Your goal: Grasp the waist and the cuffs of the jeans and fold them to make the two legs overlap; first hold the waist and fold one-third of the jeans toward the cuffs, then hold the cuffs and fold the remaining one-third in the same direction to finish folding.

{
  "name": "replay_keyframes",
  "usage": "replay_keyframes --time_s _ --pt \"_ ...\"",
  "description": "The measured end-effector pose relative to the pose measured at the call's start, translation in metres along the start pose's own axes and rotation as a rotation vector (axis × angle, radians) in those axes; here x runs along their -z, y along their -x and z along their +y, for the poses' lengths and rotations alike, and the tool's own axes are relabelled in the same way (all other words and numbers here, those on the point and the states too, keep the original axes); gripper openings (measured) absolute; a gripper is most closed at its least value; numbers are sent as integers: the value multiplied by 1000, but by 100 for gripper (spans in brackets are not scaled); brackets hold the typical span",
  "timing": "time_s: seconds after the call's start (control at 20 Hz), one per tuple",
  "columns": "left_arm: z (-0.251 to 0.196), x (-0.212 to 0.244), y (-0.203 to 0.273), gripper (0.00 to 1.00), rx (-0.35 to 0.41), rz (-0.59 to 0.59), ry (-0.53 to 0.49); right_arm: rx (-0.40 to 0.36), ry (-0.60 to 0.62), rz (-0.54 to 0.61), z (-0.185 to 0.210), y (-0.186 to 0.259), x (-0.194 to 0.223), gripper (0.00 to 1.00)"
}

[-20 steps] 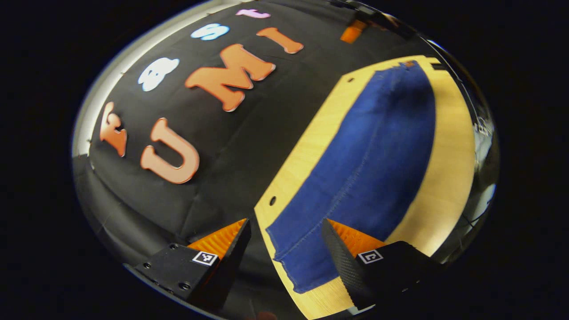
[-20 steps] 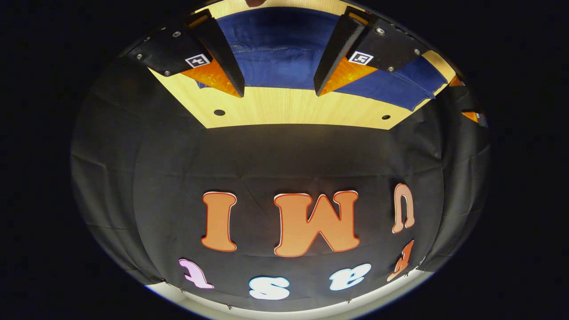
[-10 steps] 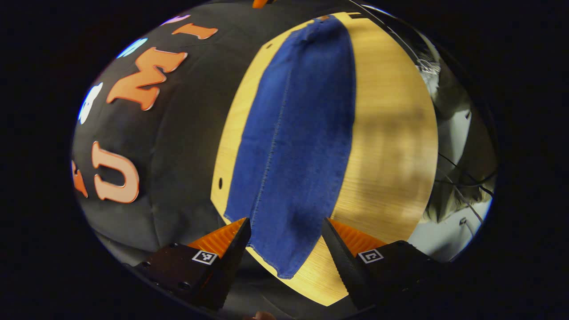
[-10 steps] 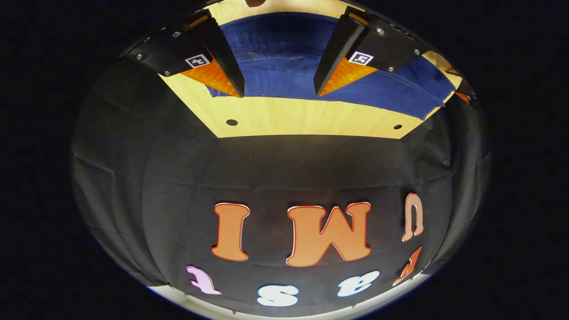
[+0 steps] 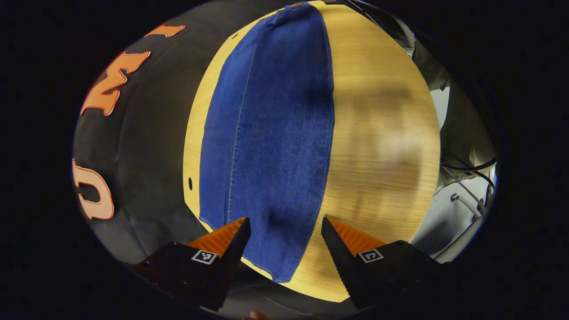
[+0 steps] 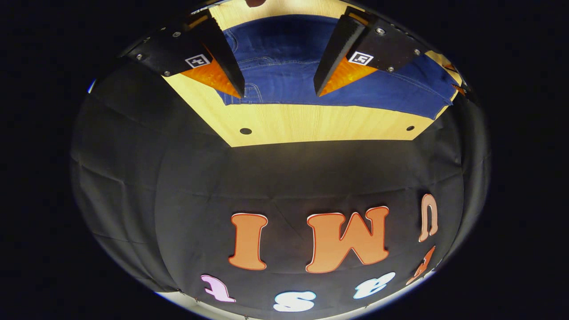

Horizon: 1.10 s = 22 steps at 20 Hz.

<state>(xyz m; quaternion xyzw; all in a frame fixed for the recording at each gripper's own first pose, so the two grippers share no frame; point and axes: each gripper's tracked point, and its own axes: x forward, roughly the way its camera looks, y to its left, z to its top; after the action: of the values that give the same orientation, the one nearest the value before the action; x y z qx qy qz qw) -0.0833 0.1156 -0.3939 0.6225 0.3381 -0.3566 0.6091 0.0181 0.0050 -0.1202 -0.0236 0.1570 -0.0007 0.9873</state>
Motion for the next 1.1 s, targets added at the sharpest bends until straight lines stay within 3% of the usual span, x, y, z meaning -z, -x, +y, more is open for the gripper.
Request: replay_keyframes --time_s 0.1,0.4,0.9,1.0,1.1 --pt "-3 1 -4 99 21 10 -4 7 5 1 -1 -2 -2 97" --pt "10 -1 -12 98 -15 4 -28 6 9 7 1 -8 -3 97" --pt "58 -14 -47 94 -162 -2 -59 34 27 -8 -1 -3 -9 97" --pt "61 -16 -57 85 -171 -15 -65 42 37 -12 -3 0 -10 97" --pt "56 -19 -64 58 -163 -29 -60 50 55 -16 -4 4 -10 97"
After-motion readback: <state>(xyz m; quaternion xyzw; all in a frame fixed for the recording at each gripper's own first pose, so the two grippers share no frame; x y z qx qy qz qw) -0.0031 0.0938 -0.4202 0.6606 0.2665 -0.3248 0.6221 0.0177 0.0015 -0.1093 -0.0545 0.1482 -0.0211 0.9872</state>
